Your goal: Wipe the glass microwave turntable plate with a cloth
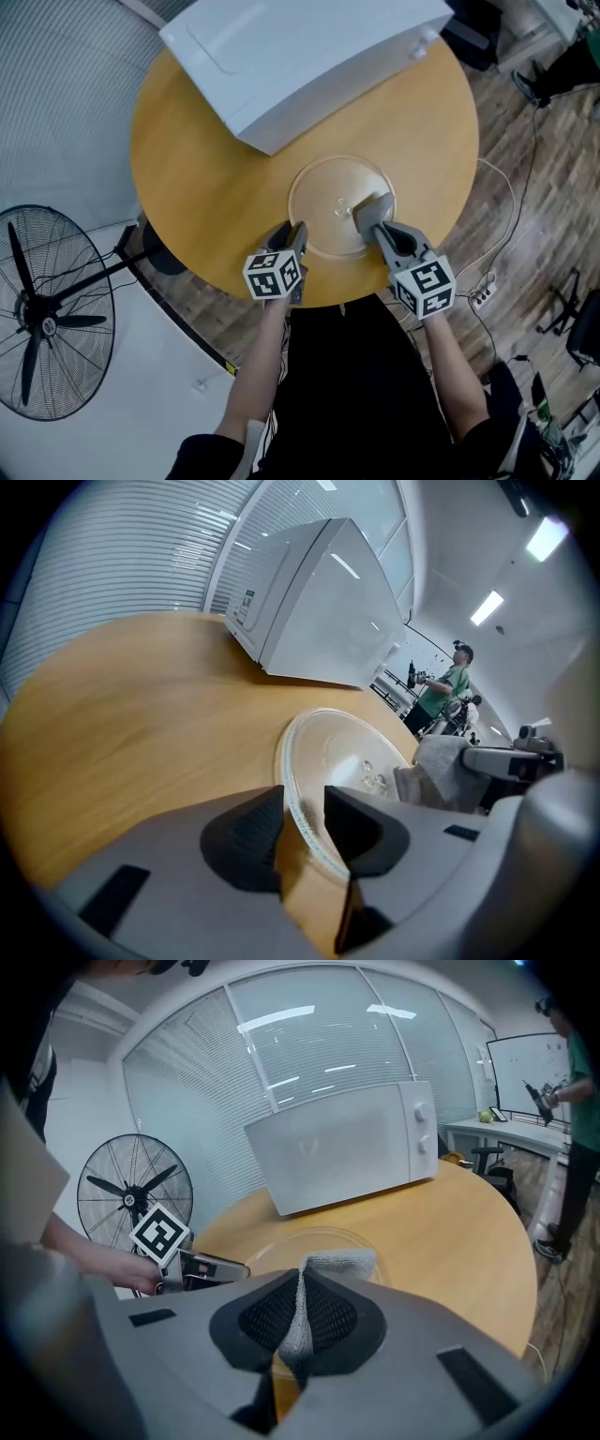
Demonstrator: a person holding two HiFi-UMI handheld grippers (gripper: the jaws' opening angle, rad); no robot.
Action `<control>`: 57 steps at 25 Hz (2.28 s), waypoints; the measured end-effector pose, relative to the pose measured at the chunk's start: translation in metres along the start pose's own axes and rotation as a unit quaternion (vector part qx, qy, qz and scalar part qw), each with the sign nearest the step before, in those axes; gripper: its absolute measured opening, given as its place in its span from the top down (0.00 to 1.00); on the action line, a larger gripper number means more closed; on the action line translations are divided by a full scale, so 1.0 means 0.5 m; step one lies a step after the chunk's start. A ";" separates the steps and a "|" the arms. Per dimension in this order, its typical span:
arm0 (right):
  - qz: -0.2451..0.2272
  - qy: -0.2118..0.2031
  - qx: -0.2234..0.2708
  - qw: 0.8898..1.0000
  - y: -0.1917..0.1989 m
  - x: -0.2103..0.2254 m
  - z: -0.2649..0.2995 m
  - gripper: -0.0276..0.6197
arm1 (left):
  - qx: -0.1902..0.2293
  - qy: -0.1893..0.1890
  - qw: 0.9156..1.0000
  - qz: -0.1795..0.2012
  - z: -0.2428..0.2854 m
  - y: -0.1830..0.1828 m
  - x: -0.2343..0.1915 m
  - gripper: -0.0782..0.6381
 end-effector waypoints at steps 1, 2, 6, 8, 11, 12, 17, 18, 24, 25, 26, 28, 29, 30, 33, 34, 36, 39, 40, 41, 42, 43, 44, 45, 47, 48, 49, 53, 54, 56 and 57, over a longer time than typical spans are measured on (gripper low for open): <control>-0.002 0.002 -0.004 1.000 0.004 0.001 0.002 0.93 | 0.000 -0.003 1.000 0.001 0.000 0.001 -0.001 0.71; -0.003 0.005 -0.008 1.000 0.009 0.001 0.004 0.93 | 0.000 -0.006 1.000 0.003 -0.001 0.001 -0.001 0.73; -0.008 0.017 -0.028 0.999 0.033 0.005 0.019 0.93 | -0.002 -0.012 1.000 0.008 -0.002 0.001 -0.003 0.75; -0.015 0.025 -0.039 0.999 0.046 0.008 0.030 0.93 | -0.001 -0.013 1.000 0.013 -0.001 0.002 -0.002 0.75; -0.031 0.037 -0.053 0.997 0.060 0.011 0.048 0.93 | 0.000 -0.015 1.000 0.017 0.000 0.002 -0.003 0.76; -0.039 0.042 -0.057 0.997 0.064 0.011 0.054 0.93 | 0.000 -0.015 1.000 0.019 0.000 0.002 -0.003 0.76; -0.090 0.070 -0.086 0.990 0.086 0.016 0.085 0.93 | -0.001 -0.012 1.000 0.028 -0.001 0.003 -0.004 0.76; -0.104 0.076 -0.096 0.987 0.092 0.018 0.090 0.93 | 0.000 -0.010 1.000 0.029 -0.001 0.003 -0.004 0.76; -0.167 0.107 -0.130 0.971 0.109 0.032 0.104 0.93 | 0.000 -0.006 0.999 0.036 -0.003 0.004 -0.005 0.76; -0.169 0.112 -0.131 0.970 0.107 0.035 0.104 0.93 | 0.000 -0.006 0.999 0.039 -0.003 0.004 -0.005 0.77; -0.169 0.117 -0.131 0.970 0.104 0.039 0.105 0.93 | 0.000 -0.006 0.999 0.039 -0.003 0.003 -0.005 0.77; -0.164 0.131 -0.131 0.969 0.100 0.048 0.103 0.93 | 0.000 -0.004 0.999 0.038 -0.003 0.002 -0.005 0.77; -0.161 0.138 -0.132 0.968 0.098 0.053 0.103 0.93 | 0.000 -0.004 0.999 0.037 -0.002 0.002 -0.006 0.78; -0.158 0.144 -0.133 0.968 0.095 0.058 0.103 0.93 | -0.001 -0.004 0.999 0.038 -0.002 0.003 -0.006 0.78; -0.149 0.157 -0.131 0.967 0.085 0.074 0.107 0.93 | -0.003 -0.006 0.999 0.042 -0.002 0.004 -0.008 0.79; -0.146 0.160 -0.131 0.967 0.081 0.079 0.108 0.93 | -0.003 -0.007 0.999 0.043 -0.002 0.005 -0.009 0.80; -0.144 0.163 -0.133 0.967 0.072 0.089 0.114 0.93 | -0.002 -0.006 0.999 0.045 -0.002 0.006 -0.009 0.80; -0.154 0.166 -0.137 0.964 0.054 0.102 0.125 0.93 | -0.002 -0.005 0.999 0.047 -0.003 0.005 -0.007 0.80; -0.156 0.166 -0.137 0.964 0.048 0.105 0.130 0.93 | -0.002 -0.005 0.999 0.048 -0.003 0.005 -0.007 0.80; -0.158 0.166 -0.136 0.964 0.041 0.109 0.136 0.93 | -0.003 -0.004 0.999 0.049 -0.003 0.005 -0.007 0.80; -0.161 0.166 -0.135 0.964 0.034 0.112 0.143 0.93 | -0.003 -0.004 0.999 0.050 -0.004 0.004 -0.007 0.80; -0.164 0.166 -0.134 0.963 0.027 0.115 0.150 0.93 | -0.003 -0.003 0.999 0.051 -0.003 0.004 -0.007 0.80; -0.169 0.166 -0.133 0.962 0.020 0.118 0.157 0.93 | -0.003 -0.003 0.999 0.052 -0.003 0.003 -0.007 0.79; -0.174 0.167 -0.133 0.961 0.014 0.121 0.164 0.93 | -0.002 -0.003 0.999 0.054 -0.002 0.003 -0.007 0.79; -0.182 0.167 -0.130 0.960 0.002 0.125 0.178 0.93 | -0.001 -0.002 0.998 0.057 -0.002 0.004 -0.006 0.79; -0.184 0.166 -0.128 0.960 -0.004 0.126 0.186 0.93 | -0.001 -0.002 0.998 0.058 -0.003 0.005 -0.005 0.79; -0.184 0.165 -0.125 0.961 -0.009 0.127 0.193 0.93 | -0.001 -0.002 0.998 0.058 -0.003 0.005 -0.005 0.79; -0.186 0.158 -0.116 0.963 -0.030 0.125 0.221 0.93 | -0.001 -0.001 0.998 0.057 -0.003 0.006 -0.004 0.79; -0.187 0.156 -0.115 0.963 -0.035 0.123 0.229 0.93 | -0.001 0.000 0.998 0.057 -0.003 0.006 -0.004 0.79; -0.185 0.148 -0.112 0.965 -0.047 0.116 0.244 0.93 | -0.002 0.001 0.998 0.056 -0.003 0.006 -0.004 0.79; -0.182 0.143 -0.111 0.967 -0.053 0.112 0.252 0.93 | -0.003 0.002 0.998 0.055 -0.002 0.005 -0.005 0.79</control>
Point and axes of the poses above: the fingertips, and each gripper's own axes: z forward along the fingers, x to its right, y out of its underside, the point moved 8 cm from there along -z, backward along the fingers
